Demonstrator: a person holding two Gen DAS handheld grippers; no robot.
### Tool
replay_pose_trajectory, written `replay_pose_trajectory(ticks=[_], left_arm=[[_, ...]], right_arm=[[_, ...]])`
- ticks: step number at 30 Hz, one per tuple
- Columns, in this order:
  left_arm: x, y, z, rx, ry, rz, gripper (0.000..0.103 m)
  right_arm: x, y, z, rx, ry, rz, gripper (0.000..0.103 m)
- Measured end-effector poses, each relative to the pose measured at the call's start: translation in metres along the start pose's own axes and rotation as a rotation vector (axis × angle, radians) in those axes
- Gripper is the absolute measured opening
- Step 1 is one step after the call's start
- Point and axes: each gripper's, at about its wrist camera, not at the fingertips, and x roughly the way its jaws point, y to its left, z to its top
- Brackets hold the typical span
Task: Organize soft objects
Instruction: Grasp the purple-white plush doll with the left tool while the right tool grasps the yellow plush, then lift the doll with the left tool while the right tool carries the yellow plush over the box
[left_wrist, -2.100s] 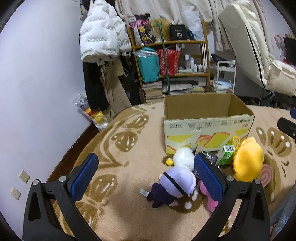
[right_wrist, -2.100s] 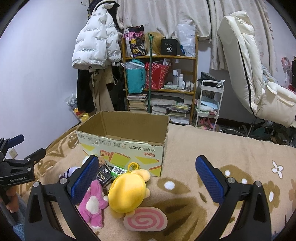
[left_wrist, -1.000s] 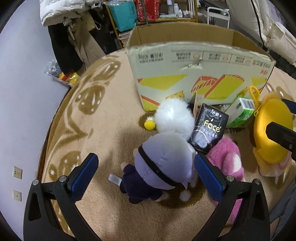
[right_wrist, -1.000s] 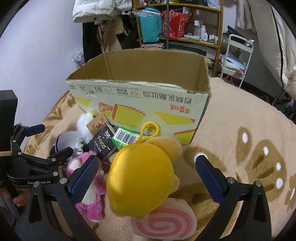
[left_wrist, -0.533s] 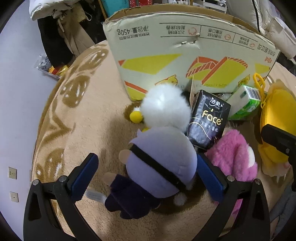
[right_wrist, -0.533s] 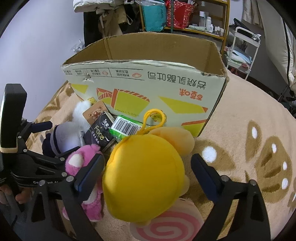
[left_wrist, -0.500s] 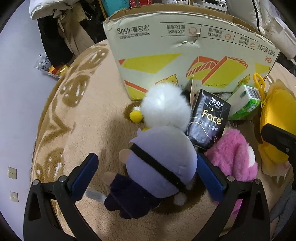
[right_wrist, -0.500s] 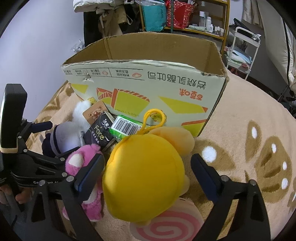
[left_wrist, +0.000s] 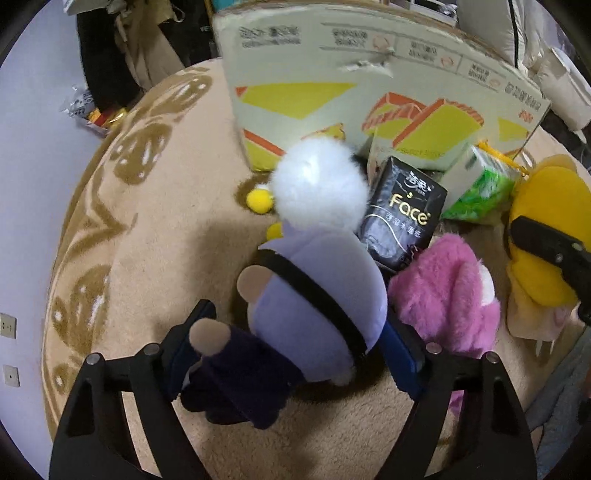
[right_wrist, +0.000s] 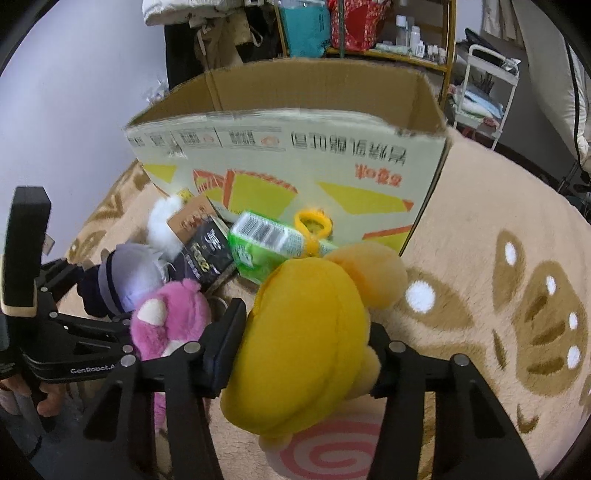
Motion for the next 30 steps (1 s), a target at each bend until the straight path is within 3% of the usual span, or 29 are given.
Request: replay_pose_trajectory(ticks=[6, 23, 30], left_arm=[[-0.027, 0.008, -0.002, -0.063, -0.078, -0.005, 0.083], [-0.135, 0.009, -0.016, -0.091, -0.488, 0.066, 0.084], [-0.162, 0.007, -0.004, -0.078, -0.567, 0.068, 0.084]], right_arm=[[-0.023, -0.003, 0.001, 0.011, -0.099, 0.022, 0.055], [-0.088, 0.004, 0.003, 0.004, -0.358, 0.025, 0.054], [-0.116, 0.001, 0.017, 0.026, -0.435, 0.06, 0.054]])
